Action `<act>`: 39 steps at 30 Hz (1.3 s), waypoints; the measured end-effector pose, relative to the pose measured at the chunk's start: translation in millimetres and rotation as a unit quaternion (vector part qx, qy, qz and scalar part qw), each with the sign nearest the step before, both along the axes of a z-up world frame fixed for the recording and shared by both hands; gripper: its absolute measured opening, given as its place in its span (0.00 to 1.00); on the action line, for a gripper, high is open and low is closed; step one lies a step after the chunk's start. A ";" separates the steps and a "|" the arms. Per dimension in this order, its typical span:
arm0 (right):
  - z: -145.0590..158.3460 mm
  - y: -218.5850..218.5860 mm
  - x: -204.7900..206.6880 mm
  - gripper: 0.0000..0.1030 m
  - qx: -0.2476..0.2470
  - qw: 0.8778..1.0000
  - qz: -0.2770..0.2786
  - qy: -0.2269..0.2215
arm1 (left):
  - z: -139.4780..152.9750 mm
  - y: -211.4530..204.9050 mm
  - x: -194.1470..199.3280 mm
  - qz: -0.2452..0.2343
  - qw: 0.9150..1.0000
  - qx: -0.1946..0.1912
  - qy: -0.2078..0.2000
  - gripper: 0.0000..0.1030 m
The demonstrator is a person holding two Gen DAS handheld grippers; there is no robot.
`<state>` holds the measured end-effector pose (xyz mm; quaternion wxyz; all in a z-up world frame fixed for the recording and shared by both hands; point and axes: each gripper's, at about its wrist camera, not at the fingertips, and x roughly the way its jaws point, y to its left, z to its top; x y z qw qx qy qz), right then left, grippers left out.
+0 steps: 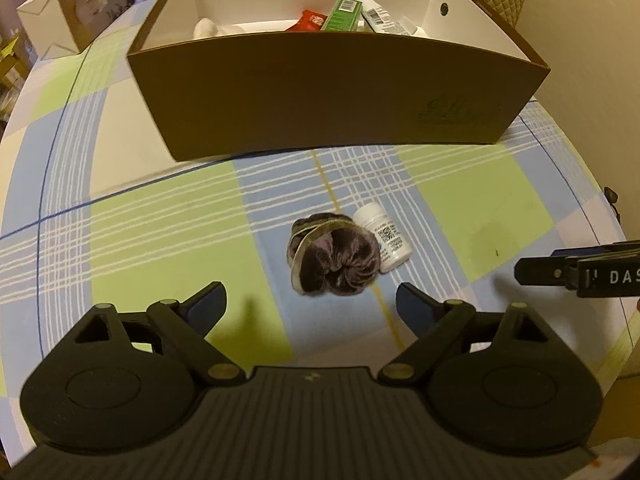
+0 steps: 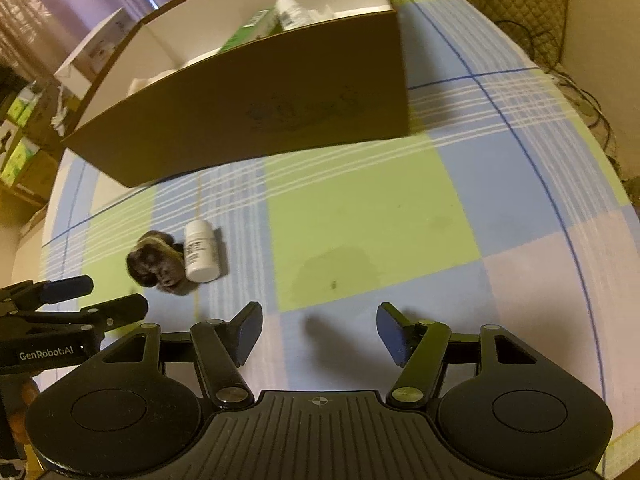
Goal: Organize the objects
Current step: 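Move both tools back toward the brown scrunchie and white pill bottle, then grasp the brown fabric scrunchie with the left tool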
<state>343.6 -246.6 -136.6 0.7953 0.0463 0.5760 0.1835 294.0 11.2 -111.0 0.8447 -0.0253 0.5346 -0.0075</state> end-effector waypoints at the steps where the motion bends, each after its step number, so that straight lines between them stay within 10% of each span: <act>1: -0.3 -3.0 1.3 0.59 -0.002 1.000 -0.004 0.000 | -1.3 -1.2 2.0 -0.004 1.000 0.001 -0.001 0.86; 23: -10.6 -20.9 10.8 0.59 -0.011 0.999 -0.049 0.019 | -37.8 0.8 38.5 -0.042 0.999 0.008 0.010 0.72; 32: -16.5 -14.7 13.5 0.59 -0.012 0.999 -0.041 0.024 | -36.9 15.3 36.5 -0.022 1.000 0.001 0.005 0.33; 39: -15.9 5.0 12.6 0.59 -0.006 1.000 0.000 0.012 | -31.6 31.5 27.5 0.006 1.000 0.009 0.003 0.28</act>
